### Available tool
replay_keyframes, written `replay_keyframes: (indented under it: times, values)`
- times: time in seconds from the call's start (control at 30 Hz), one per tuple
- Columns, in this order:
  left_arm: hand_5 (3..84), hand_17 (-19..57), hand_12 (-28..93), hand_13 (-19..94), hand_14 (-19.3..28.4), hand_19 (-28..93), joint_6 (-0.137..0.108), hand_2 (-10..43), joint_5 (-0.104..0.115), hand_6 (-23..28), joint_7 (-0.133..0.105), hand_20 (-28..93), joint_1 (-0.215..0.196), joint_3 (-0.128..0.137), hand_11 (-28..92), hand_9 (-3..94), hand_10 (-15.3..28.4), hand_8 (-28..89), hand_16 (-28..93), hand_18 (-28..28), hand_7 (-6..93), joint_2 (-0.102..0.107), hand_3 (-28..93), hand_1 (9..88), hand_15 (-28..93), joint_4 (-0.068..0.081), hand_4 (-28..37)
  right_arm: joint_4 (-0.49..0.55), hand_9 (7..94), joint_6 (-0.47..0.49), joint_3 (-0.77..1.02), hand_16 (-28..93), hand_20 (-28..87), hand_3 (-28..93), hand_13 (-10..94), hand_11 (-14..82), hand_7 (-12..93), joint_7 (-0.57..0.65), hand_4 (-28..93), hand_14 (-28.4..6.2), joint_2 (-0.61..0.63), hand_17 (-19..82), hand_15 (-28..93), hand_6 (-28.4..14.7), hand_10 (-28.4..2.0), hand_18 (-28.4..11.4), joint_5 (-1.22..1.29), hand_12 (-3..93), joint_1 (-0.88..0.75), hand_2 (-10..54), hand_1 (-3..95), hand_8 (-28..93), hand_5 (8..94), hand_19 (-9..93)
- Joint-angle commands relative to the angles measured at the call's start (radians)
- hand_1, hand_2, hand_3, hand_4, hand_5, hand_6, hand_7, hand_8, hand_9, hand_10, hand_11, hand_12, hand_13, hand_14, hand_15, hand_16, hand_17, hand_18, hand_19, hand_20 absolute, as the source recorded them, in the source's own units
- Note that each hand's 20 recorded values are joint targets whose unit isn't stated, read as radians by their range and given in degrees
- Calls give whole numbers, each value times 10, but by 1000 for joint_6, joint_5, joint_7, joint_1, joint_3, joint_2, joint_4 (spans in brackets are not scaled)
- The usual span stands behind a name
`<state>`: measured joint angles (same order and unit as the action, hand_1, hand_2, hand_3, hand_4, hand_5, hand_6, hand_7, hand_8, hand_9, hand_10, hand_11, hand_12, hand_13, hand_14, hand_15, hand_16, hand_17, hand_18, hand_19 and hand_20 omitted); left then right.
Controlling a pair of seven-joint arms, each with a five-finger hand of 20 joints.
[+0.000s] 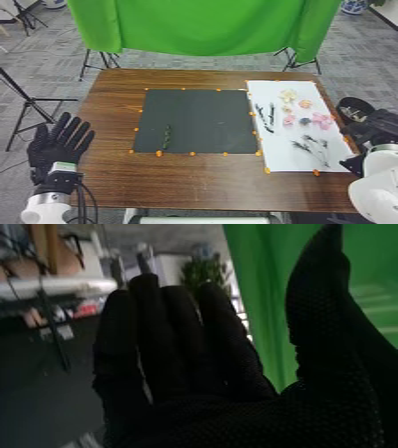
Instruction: Arrange flowers
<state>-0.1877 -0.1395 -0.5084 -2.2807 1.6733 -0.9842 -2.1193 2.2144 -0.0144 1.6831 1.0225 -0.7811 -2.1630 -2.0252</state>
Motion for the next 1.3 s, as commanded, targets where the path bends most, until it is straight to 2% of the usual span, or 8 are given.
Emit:
replay_keyframes:
  times: [0.03,0.17,0.27,0.57,0.63,0.9,1.1,1.3]
  values:
    - [389,-58,108,213,165,327,-5,164,-13,92,23,77,-14,-2,179,316,159,-74,-66,138,96,-17,690,271,324,-11,-282,3,567,67,-40,134,315,800,447,132,136,1,-283,-200,-43,221,364,-87,-186,-273,42,128,8,-95,344,-118,579,762]
    - [390,-59,107,214,165,332,1,164,-5,91,21,78,-16,-4,187,319,158,-75,-68,140,101,-17,688,280,330,-10,-282,-11,583,71,-64,137,314,799,466,131,140,11,-283,-194,-48,223,363,-75,-175,-272,45,127,20,-95,351,-120,596,763]
    - [391,-59,106,214,166,333,-12,162,-10,92,39,77,-15,-6,187,318,158,-76,-70,140,100,-22,686,269,331,-11,-282,-32,588,88,-83,140,313,789,481,127,137,19,-283,-192,-52,232,364,-72,-170,-272,42,124,31,-95,363,-123,606,768]
    - [393,-61,104,211,169,337,-9,167,-4,93,54,75,2,-19,186,318,160,-76,-72,141,100,-26,685,260,333,-6,-283,-58,600,103,-107,144,306,785,505,130,141,27,-283,-181,-70,240,371,-59,-147,-266,107,121,43,-95,387,-125,627,772]
    - [393,-61,104,211,169,338,-7,169,-8,93,59,75,1,-17,187,318,160,-76,-72,141,100,-29,685,259,334,-6,-283,-62,621,99,-121,143,301,786,514,126,146,21,-283,-179,-72,243,370,-52,-162,-261,101,120,48,-95,399,-125,636,772]
    - [395,-61,104,211,169,341,-16,170,0,94,72,74,8,-31,189,318,160,-76,-73,140,101,-32,685,256,336,-3,-283,-91,705,64,-131,165,269,784,582,130,182,-121,-281,-140,-91,255,356,-13,-130,-226,100,129,31,-95,520,-76,701,756]
    - [395,-61,105,211,170,343,-16,170,5,95,77,73,14,-37,193,319,161,-76,-73,140,102,-34,685,256,342,-1,-283,-102,852,-17,-163,370,281,707,677,38,209,-106,-283,-89,-88,263,240,13,-109,-204,46,278,32,-95,628,-9,808,724]
    - [396,-61,104,211,170,344,-17,170,4,95,78,72,10,-35,195,319,162,-76,-75,140,103,-34,685,255,346,-2,-283,-93,907,-118,-157,385,290,793,703,50,257,-112,-231,-92,-71,277,248,5,-119,-211,27,322,13,-95,571,29,833,736]
